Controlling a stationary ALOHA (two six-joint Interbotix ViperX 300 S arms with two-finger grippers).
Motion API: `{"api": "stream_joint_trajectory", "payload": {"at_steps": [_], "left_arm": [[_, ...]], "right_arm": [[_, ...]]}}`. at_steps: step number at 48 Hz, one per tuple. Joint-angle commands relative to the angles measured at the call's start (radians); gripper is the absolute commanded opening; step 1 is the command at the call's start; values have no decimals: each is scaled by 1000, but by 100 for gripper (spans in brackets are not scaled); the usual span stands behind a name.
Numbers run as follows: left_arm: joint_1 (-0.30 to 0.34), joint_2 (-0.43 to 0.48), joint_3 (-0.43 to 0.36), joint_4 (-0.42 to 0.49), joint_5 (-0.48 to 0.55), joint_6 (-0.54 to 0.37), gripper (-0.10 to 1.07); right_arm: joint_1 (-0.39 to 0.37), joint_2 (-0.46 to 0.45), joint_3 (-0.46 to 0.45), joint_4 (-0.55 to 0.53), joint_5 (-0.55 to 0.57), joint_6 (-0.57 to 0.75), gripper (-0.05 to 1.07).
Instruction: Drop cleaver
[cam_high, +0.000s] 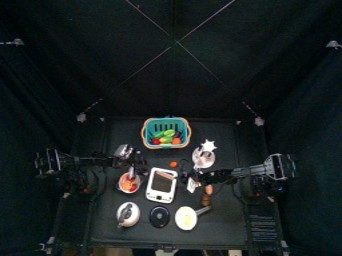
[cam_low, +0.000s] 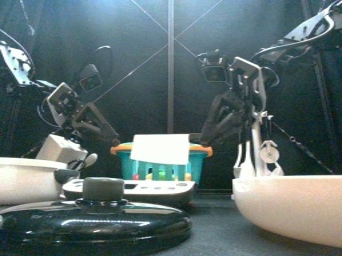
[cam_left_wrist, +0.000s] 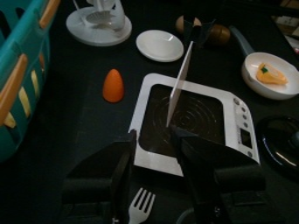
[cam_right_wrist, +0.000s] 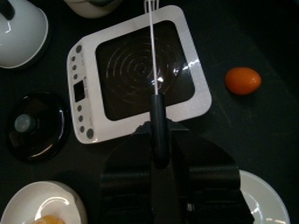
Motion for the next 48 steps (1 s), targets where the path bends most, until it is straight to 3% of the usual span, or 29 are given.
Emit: {"api": "stream_joint_trajectory", "payload": {"at_steps": [1,19,25,36,48], "left_arm": [[2,-31,-14,-15,-6,2,76],[-2,-74,-9,-71,-12,3,76],[-6,-74,-12,-71,-12,3,76],[-9,-75,-26,-72,-17,2,76],[-29,-75,-48,-110,-40,3,76]], "right_arm": [[3,-74,34,20,-3,-2,37],[9,-295,242,202,-3,-2,37],[57,-341,287,270,-29,0,38],[164,-330,319,402,-71,-2,39],[176,-301,325,425,-69,-2,51]]}}
